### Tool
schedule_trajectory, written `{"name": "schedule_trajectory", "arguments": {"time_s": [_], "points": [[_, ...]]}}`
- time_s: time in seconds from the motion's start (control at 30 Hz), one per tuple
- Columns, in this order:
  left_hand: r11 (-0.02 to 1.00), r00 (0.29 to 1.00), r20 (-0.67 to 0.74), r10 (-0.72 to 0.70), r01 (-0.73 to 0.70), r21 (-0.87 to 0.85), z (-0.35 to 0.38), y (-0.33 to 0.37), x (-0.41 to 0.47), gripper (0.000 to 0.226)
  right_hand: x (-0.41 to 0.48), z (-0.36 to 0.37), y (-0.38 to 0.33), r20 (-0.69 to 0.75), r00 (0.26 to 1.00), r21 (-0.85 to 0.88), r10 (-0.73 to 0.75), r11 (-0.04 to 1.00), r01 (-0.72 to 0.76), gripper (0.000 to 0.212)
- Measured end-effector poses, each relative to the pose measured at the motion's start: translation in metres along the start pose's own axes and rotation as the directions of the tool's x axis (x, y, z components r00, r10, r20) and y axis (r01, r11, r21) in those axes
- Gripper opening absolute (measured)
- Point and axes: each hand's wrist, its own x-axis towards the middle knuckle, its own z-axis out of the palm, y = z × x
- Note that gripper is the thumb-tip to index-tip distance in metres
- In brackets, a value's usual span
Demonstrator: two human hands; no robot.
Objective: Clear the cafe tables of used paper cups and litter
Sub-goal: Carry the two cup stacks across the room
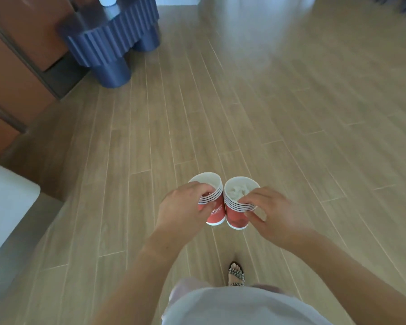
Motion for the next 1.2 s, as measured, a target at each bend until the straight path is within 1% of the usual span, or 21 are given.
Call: {"name": "schedule_trajectory", "arguments": {"time_s": [0.07, 0.17, 0.3, 0.43, 0.5, 0.57, 0.77, 1.03, 1.2], "points": [[1.000, 1.000, 0.004, -0.008, 0.008, -0.001, -0.002, -0.005, 0.030, 0.019, 0.034, -0.001, 0.009, 0.012, 1.000, -0.011, -0.010, 1.000, 0.010, 0.030], [0.998, 0.998, -0.007, -0.065, 0.065, -0.009, -0.009, -0.028, 0.078, 0.022, 0.096, 0.006, 0.020, 0.065, 0.998, 0.009, -0.028, 1.000, 0.027, 0.028], [0.991, 0.990, -0.045, -0.135, 0.134, -0.018, -0.025, -0.069, 0.149, 0.021, 0.193, 0.030, 0.028, 0.121, 0.987, 0.036, -0.108, 0.994, 0.105, 0.028], [0.987, 0.983, -0.080, -0.163, 0.163, -0.001, -0.052, -0.119, 0.238, 0.019, 0.302, 0.057, 0.033, 0.167, 0.974, 0.054, -0.156, 0.987, 0.149, 0.026], [0.985, 0.981, -0.088, -0.174, 0.175, -0.002, -0.069, -0.144, 0.286, 0.020, 0.361, 0.068, 0.033, 0.158, 0.971, 0.038, -0.180, 0.984, 0.176, 0.027], [0.984, 0.980, -0.088, -0.176, 0.177, 0.002, -0.088, -0.166, 0.331, 0.020, 0.416, 0.074, 0.031, 0.145, 0.974, 0.032, -0.174, 0.985, 0.172, 0.028], [0.985, 0.983, -0.069, -0.171, 0.171, 0.000, -0.129, -0.225, 0.447, 0.021, 0.555, 0.104, 0.029, 0.129, 0.972, 0.067, -0.198, 0.979, 0.190, 0.030], [0.985, 0.985, -0.009, -0.171, 0.171, 0.011, -0.159, -0.300, 0.596, 0.021, 0.717, 0.146, 0.044, 0.156, 0.977, 0.064, -0.146, 0.988, 0.138, 0.034], [0.979, 0.979, -0.024, -0.202, 0.202, 0.013, -0.189, -0.349, 0.717, 0.019, 0.861, 0.177, 0.058, 0.174, 0.963, 0.101, -0.206, 0.976, 0.191, 0.030]]}}
